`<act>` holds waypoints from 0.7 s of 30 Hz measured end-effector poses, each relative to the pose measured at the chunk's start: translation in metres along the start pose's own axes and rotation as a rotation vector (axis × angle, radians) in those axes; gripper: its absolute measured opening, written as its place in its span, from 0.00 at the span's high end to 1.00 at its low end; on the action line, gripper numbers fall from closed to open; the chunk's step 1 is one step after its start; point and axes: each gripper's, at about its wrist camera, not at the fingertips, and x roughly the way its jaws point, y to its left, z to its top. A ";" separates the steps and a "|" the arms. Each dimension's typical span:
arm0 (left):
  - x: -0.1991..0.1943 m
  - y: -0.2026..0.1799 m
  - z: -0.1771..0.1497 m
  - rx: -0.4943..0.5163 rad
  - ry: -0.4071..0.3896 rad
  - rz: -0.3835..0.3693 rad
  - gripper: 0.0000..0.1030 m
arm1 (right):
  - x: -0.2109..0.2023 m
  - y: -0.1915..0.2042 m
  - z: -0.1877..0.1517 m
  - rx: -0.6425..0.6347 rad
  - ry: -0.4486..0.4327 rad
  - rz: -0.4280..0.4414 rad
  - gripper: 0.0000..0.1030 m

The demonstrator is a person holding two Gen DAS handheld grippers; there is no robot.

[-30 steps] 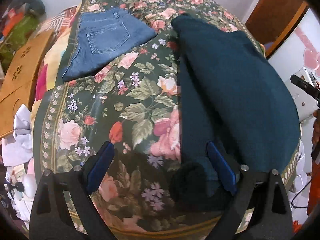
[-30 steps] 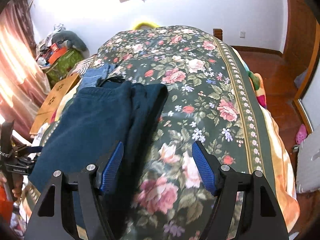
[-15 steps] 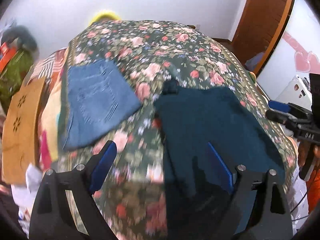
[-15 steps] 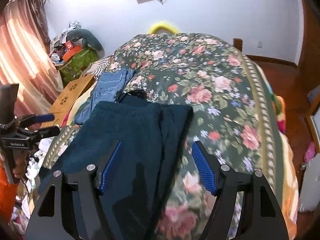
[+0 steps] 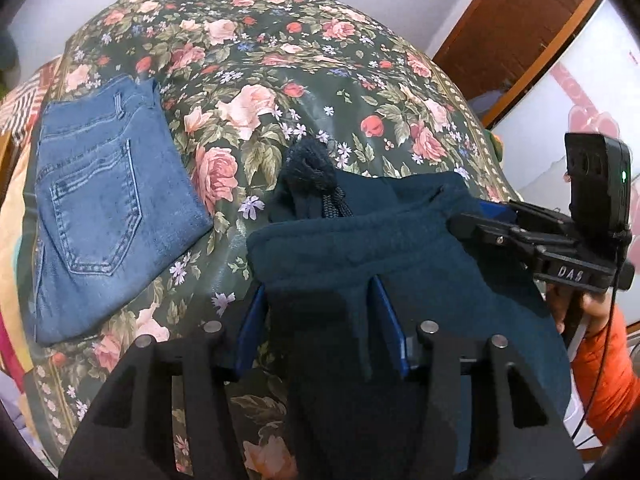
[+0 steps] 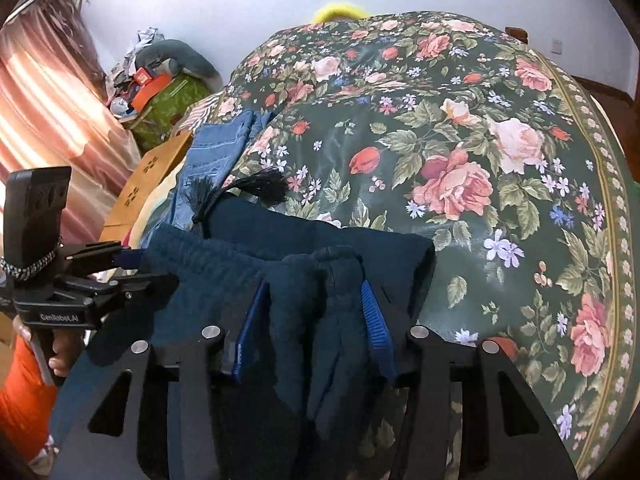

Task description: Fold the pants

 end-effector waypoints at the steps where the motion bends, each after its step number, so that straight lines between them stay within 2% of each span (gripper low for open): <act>1: -0.003 -0.001 0.000 0.005 -0.011 0.008 0.56 | -0.002 0.003 -0.002 -0.016 -0.007 0.000 0.61; 3: -0.012 -0.007 -0.001 0.026 -0.035 0.036 0.64 | -0.009 0.009 -0.005 -0.045 -0.027 0.007 0.68; 6: -0.027 -0.023 0.003 0.087 -0.085 0.075 0.68 | -0.027 0.018 -0.003 -0.090 -0.097 0.005 0.71; 11: -0.047 -0.044 0.022 0.155 -0.169 0.125 0.70 | -0.063 0.031 0.006 -0.129 -0.220 -0.022 0.72; 14: -0.048 -0.051 0.043 0.171 -0.210 0.134 0.70 | -0.069 0.026 0.017 -0.118 -0.254 -0.049 0.73; 17: -0.024 -0.051 0.061 0.176 -0.178 0.157 0.70 | -0.054 0.011 0.022 -0.088 -0.228 -0.077 0.73; 21: 0.033 -0.033 0.067 0.148 -0.053 0.209 0.67 | -0.009 -0.010 0.016 -0.053 -0.123 -0.120 0.72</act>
